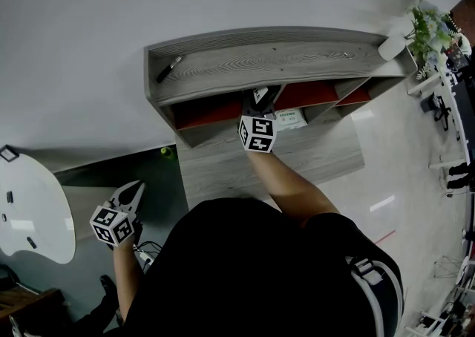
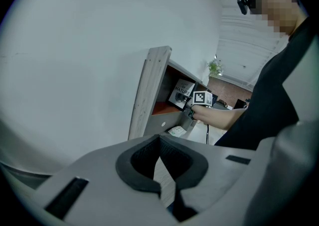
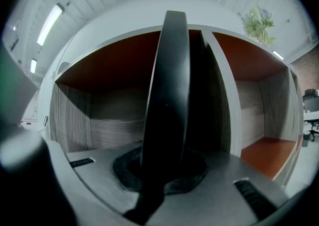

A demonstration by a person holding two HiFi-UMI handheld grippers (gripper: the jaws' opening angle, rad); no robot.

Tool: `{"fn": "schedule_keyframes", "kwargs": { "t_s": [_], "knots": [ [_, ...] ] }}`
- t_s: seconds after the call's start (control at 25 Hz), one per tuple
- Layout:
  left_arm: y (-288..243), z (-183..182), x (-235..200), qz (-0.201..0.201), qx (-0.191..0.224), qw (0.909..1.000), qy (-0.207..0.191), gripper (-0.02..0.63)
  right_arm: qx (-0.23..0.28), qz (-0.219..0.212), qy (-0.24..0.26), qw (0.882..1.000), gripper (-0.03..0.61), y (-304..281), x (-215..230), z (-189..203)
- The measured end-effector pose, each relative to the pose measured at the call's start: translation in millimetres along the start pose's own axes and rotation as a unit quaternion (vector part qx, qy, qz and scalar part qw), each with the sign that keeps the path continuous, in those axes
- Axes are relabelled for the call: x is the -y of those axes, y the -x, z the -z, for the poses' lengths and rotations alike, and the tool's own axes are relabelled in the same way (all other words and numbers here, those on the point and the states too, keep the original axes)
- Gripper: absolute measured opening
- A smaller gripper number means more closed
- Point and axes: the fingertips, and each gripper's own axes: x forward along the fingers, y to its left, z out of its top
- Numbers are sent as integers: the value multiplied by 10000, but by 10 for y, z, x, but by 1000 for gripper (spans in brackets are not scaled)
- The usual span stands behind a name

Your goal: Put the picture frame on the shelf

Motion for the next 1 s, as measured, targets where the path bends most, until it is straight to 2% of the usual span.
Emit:
{"fn": "schedule_keyframes", "kwargs": {
  "t_s": [0.6,1.0],
  "knots": [
    [-5,36,50,38,33,10000,11,18,-69,-114,-102,9999,26,46,-18,-73],
    [36,78,88,94,64,9999,20,18,-164,-147,-149,9996,87,119,-41,-60]
  ]
}}
